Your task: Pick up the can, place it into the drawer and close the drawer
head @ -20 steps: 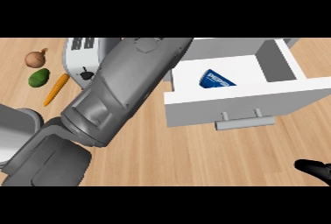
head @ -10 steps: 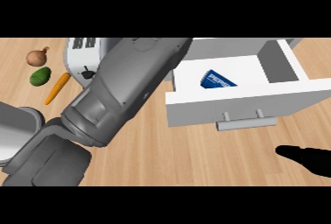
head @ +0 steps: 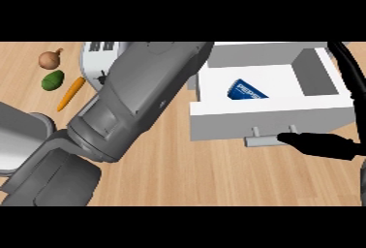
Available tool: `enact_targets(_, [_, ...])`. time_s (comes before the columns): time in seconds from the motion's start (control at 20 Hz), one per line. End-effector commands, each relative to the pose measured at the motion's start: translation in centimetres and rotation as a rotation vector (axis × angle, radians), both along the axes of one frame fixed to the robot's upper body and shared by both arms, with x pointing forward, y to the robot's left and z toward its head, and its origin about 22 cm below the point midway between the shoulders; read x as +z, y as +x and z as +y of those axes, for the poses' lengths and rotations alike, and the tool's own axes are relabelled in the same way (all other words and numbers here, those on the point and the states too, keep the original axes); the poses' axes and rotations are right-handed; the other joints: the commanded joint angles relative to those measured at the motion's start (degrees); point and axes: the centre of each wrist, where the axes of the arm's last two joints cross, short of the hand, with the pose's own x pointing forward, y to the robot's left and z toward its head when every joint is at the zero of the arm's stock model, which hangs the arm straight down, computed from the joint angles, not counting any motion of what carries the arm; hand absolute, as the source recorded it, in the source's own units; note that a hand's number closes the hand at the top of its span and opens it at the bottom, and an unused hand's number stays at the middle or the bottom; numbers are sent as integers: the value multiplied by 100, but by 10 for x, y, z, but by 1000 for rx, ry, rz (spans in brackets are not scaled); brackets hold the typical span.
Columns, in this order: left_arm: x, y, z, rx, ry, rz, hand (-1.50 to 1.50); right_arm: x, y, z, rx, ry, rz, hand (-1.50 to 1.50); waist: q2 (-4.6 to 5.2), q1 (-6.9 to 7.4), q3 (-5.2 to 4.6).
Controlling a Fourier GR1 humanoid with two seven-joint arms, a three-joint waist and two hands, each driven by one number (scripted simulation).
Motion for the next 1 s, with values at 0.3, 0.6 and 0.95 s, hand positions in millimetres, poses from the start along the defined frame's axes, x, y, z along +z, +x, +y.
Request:
enact_targets(0.3, [-6, 3, 4, -1, 25, -8, -150, -49, 56, 45, -62, -302, 35, -150, -39, 283, -7])
enact_targets(0.6, [11, 1, 4, -18, -5, 20, -150, -78, 102, 45, -74, -368, 34, -150, -81, 429, -4])
enact_targets(0.95, [6, 9, 28, 8, 12, 15, -150, -120, 127, 72, -144, -397, 20, -150, -121, 563, -7])
